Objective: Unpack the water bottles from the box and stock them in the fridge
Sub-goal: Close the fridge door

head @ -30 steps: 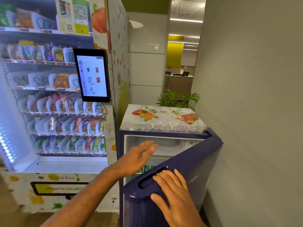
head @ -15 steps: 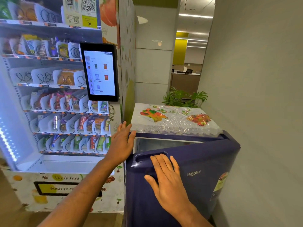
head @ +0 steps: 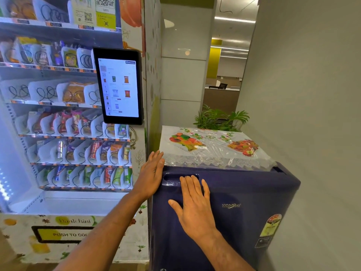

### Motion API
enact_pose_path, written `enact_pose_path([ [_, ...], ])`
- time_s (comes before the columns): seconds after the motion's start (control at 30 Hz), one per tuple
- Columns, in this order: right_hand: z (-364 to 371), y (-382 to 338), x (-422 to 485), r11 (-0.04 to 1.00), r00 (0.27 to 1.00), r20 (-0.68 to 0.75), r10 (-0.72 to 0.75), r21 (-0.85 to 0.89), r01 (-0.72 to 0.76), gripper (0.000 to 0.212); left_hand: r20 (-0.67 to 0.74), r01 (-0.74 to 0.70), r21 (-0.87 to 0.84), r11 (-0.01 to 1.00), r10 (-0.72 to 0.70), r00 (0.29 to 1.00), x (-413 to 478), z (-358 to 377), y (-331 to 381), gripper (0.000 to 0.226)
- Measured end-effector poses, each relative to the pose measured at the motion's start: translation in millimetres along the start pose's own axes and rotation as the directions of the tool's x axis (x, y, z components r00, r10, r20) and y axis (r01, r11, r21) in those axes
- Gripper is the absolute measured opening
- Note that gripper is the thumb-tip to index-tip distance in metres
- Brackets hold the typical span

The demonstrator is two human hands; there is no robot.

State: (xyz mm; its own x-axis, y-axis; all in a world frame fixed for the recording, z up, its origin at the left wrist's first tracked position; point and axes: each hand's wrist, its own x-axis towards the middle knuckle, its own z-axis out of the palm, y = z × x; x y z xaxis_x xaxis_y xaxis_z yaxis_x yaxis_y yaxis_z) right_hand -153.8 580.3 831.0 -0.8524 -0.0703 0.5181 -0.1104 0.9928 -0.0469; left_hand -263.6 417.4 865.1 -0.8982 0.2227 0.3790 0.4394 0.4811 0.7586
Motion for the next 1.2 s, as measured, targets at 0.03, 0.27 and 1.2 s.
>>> enact_pose_path([
  [0.03, 2.1, -0.5, 3.6, 1.000, 1.000, 0.003, 0.007, -0.008, -0.007, 0.074, 0.007, -0.003, 0.006, 1.000, 0.003, 1.000, 2.1, 1.2, -3.5, 0.066],
  [0.27, 13.3, -3.9, 19.7, 0.998, 0.999, 0.018, 0.045, -0.038, -0.044, 0.079, 0.059, -0.034, 0.071, 0.997, 0.029, 0.998, 13.6, 10.5, -23.5, 0.058],
  [1.2, 7.7, 1.3, 28.2, 0.997, 0.991, 0.133, 0.022, -0.077, -0.012, 0.095, 0.038, -0.039, 0.117, 0.992, 0.035, 0.999, 12.4, 7.4, -18.7, 0.035],
])
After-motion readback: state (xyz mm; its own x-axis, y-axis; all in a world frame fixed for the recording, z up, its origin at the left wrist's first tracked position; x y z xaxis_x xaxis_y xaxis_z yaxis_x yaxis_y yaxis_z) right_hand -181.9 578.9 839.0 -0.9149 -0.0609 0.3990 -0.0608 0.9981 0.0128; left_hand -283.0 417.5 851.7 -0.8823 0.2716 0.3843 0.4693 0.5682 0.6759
